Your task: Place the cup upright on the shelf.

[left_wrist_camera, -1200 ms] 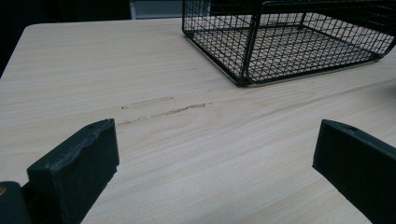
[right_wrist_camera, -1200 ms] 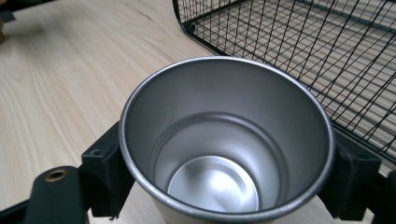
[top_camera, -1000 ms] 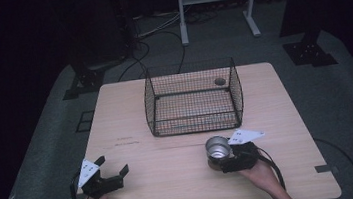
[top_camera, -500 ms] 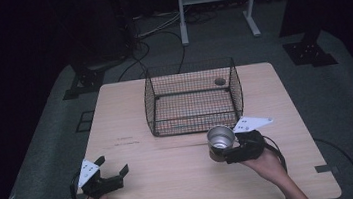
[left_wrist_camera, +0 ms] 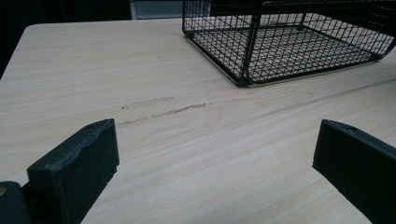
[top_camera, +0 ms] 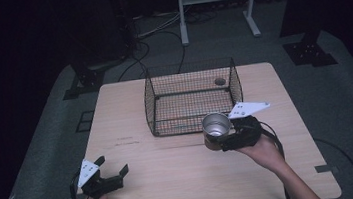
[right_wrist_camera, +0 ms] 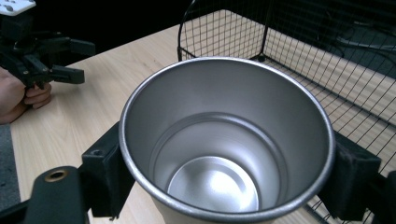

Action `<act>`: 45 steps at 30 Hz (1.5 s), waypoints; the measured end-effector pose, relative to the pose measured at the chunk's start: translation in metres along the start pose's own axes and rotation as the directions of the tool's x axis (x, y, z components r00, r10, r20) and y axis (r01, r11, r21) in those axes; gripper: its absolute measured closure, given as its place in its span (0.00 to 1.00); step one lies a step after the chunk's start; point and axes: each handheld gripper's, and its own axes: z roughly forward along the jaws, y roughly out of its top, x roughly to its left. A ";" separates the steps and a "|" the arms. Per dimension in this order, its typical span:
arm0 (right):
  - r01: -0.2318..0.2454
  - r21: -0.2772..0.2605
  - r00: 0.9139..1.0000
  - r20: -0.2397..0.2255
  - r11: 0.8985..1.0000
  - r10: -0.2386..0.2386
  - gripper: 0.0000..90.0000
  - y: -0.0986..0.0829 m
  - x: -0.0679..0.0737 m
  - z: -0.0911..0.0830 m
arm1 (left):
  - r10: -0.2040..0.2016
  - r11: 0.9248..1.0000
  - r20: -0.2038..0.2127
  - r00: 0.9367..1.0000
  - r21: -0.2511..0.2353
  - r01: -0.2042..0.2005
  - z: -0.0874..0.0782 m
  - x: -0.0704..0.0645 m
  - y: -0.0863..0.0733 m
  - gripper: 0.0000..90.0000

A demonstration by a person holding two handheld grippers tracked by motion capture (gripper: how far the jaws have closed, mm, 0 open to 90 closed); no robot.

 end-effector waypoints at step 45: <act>0.098 0.020 0.995 0.033 0.995 -0.099 0.20 0.065 0.000 0.012 | -0.005 1.000 0.001 1.000 -0.007 0.005 0.000 0.000 0.000 0.00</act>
